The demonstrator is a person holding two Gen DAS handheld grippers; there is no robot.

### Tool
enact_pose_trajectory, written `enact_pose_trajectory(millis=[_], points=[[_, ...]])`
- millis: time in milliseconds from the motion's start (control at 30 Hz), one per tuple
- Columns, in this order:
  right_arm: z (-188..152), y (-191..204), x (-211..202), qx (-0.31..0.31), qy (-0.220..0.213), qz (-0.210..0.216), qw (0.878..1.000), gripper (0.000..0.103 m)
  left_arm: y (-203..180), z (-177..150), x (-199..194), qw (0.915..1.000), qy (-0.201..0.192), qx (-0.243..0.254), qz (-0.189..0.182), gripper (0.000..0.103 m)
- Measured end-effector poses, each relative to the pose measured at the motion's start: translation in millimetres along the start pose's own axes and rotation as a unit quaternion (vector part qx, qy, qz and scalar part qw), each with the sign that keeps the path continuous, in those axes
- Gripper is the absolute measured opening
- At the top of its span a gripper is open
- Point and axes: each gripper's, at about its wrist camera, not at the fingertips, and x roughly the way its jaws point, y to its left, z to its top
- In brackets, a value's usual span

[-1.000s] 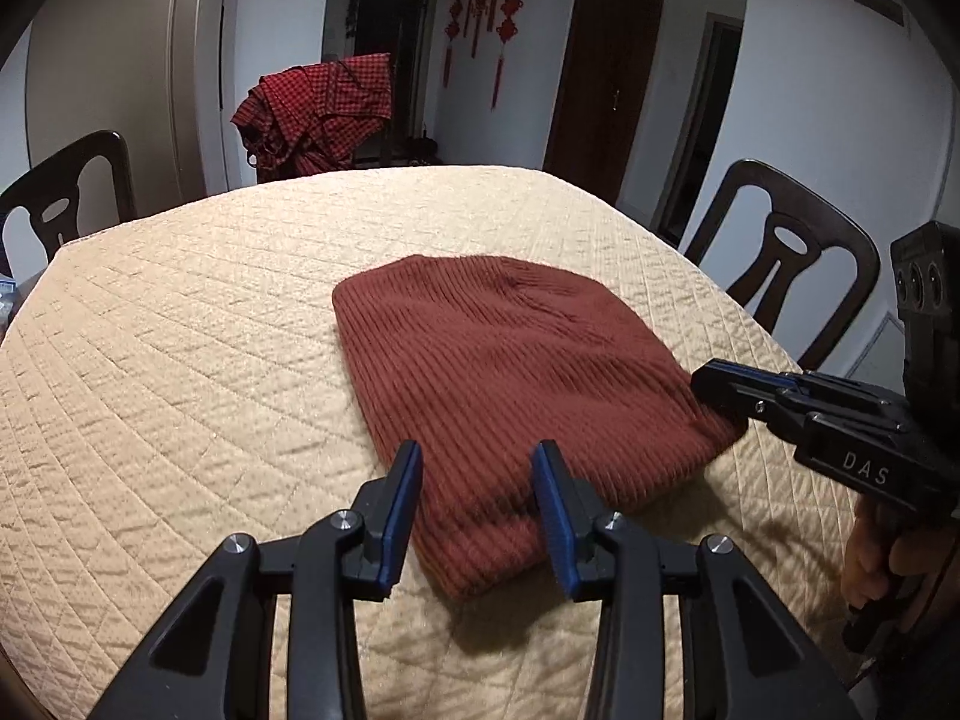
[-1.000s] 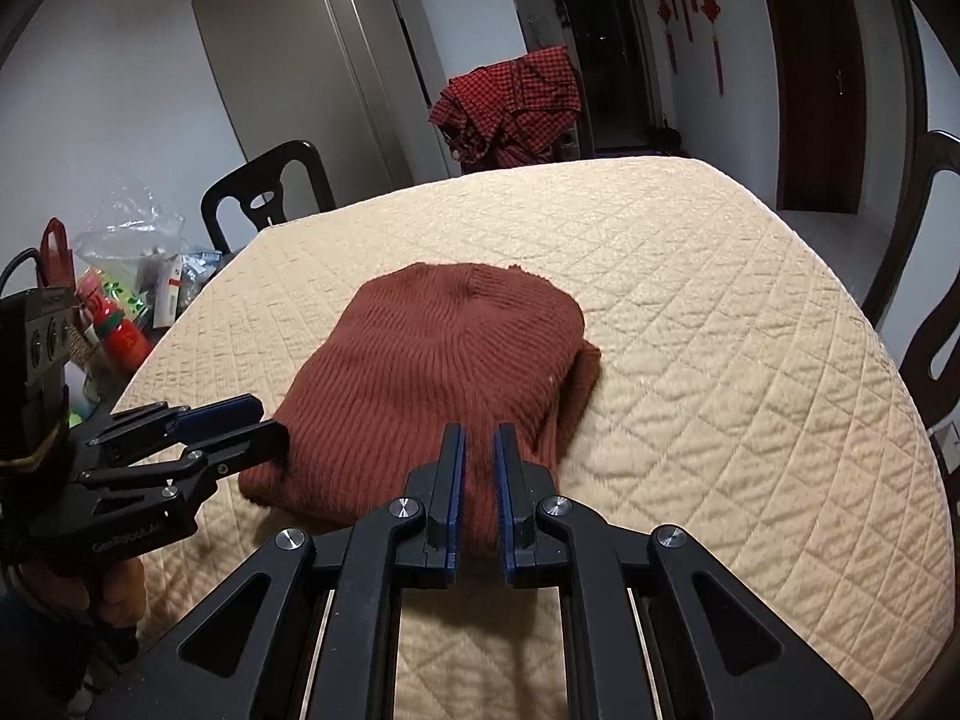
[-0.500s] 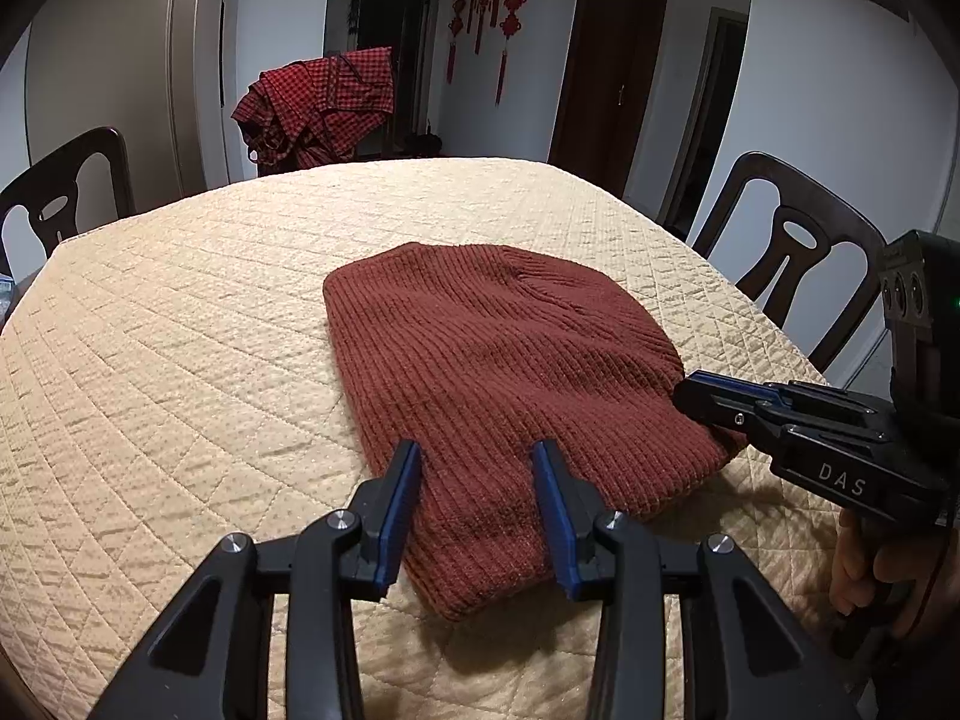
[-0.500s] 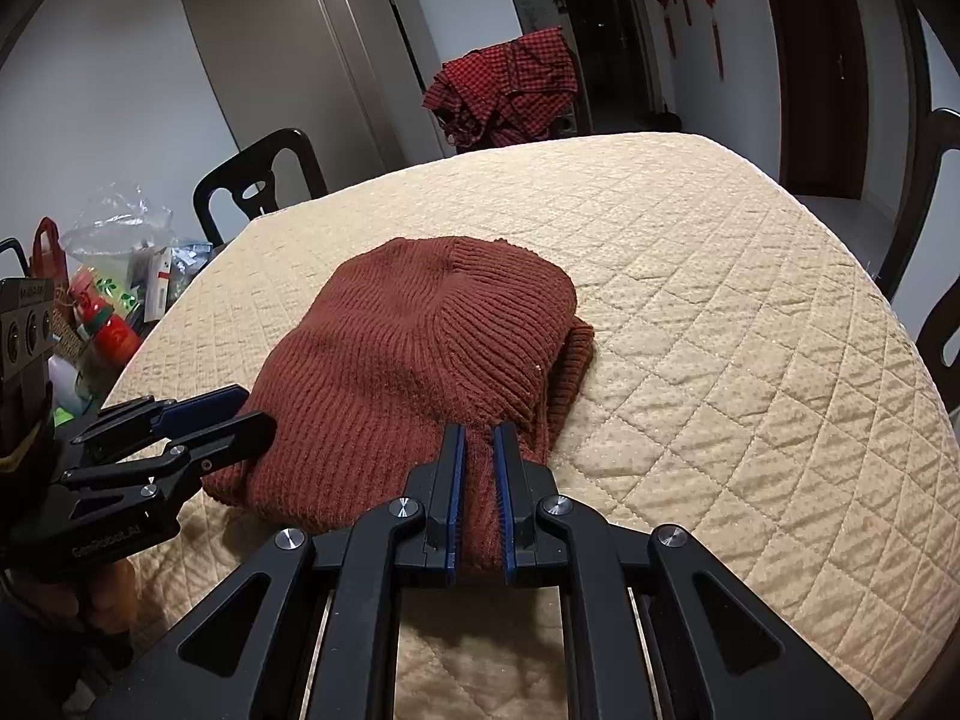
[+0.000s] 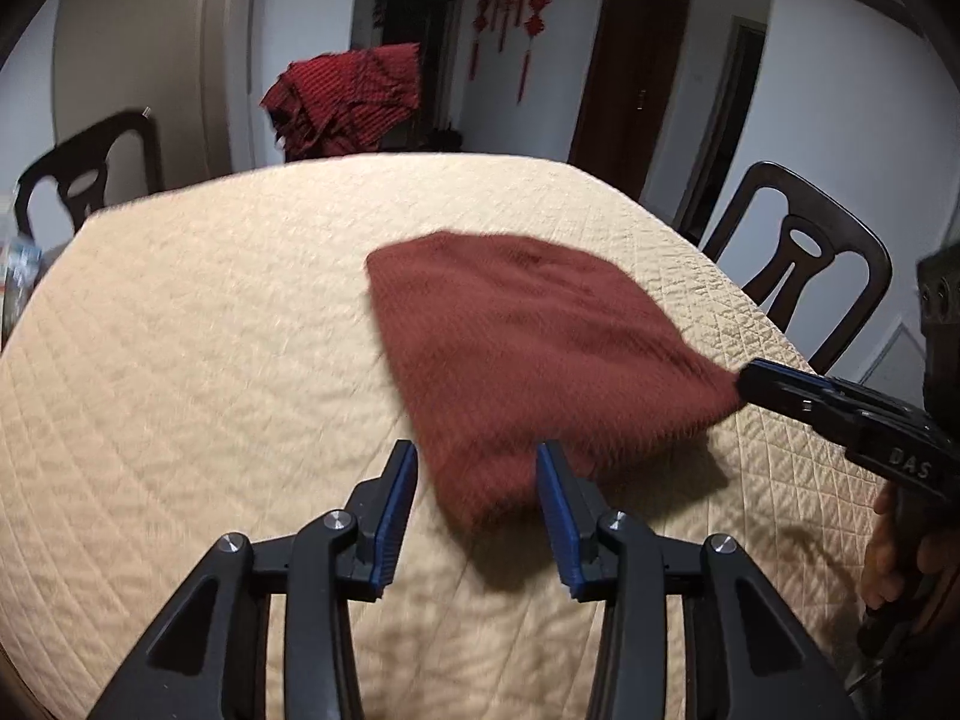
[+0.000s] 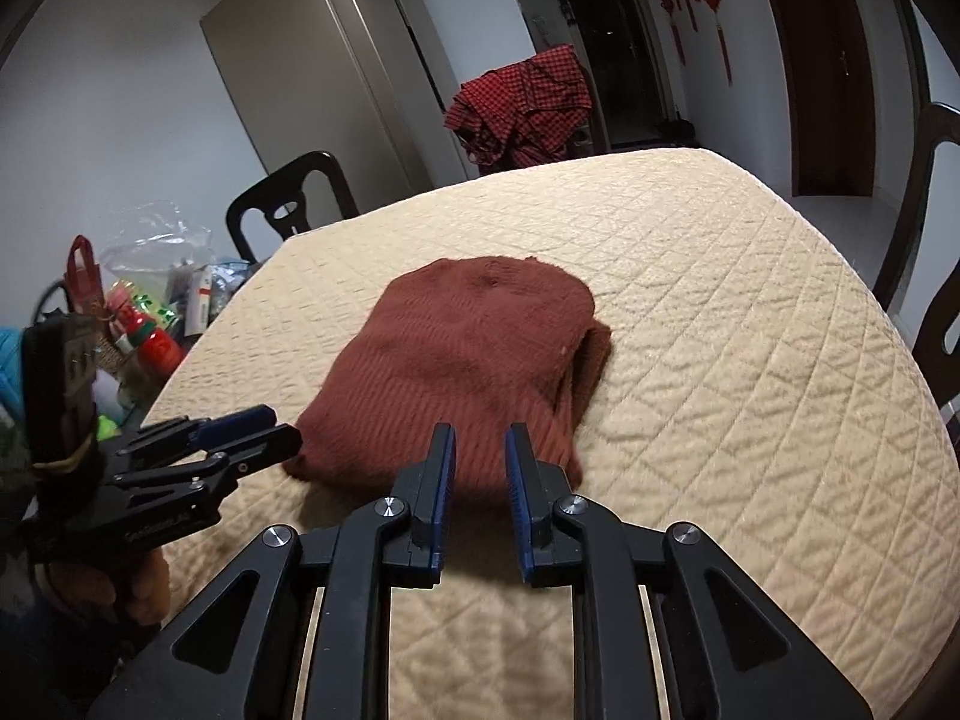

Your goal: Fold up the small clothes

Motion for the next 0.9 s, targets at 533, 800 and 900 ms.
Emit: enact_pose_trajectory(millis=[533,800,900], points=[[11.0,-16.1,7.3,0.033,-0.001,-0.004,0.999,0.052,21.4,22.4,8.9,0.9993,-0.018,-0.029,-0.015,0.055],[21.9,-28.1,30.0,0.058,0.004,0.014,0.998,0.033,23.6,27.5,33.1,0.9985,-0.003,-0.043,-0.032,0.055],[23.9,-33.9,43.9,0.067,0.020,0.026,0.997,0.019,23.8,28.8,36.9,0.9980,-0.003,-0.047,-0.042,0.054]])
